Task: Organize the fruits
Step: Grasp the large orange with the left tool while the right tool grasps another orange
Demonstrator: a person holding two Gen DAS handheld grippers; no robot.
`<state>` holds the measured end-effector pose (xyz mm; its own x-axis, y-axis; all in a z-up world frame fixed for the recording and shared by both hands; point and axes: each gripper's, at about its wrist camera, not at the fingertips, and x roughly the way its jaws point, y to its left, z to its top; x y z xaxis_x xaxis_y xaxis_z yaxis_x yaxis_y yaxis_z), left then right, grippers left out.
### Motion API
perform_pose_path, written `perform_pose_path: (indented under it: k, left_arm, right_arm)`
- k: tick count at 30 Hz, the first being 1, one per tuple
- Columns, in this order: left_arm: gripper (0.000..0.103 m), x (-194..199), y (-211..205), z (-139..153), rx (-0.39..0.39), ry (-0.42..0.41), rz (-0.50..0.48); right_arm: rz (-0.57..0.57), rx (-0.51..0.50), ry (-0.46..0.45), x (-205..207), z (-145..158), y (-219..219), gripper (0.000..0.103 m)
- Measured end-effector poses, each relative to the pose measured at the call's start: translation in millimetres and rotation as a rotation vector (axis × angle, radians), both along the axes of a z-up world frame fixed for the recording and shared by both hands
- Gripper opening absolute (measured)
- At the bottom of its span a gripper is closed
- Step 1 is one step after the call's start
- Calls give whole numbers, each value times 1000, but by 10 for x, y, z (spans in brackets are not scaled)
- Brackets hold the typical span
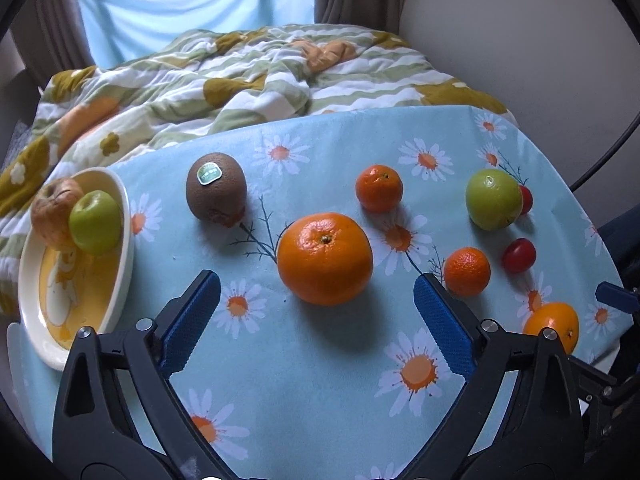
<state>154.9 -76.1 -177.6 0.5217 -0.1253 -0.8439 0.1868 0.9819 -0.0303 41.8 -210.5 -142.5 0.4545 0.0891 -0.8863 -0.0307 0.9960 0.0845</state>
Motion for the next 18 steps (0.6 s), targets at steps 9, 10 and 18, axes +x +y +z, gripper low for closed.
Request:
perform_pose_path:
  k: [9, 10, 18]
  left_arm:
    - [86, 220, -47, -226, -12, 18, 24]
    - [82, 238, -61, -259, -11, 28, 20]
    - [65, 235, -91, -340, 0, 37, -2]
  right_arm:
    - [44, -10, 17, -13, -207, 52, 98]
    - [48, -11, 21, -17, -221, 53, 95]
    - [58, -24, 31, -33, -285, 58, 85]
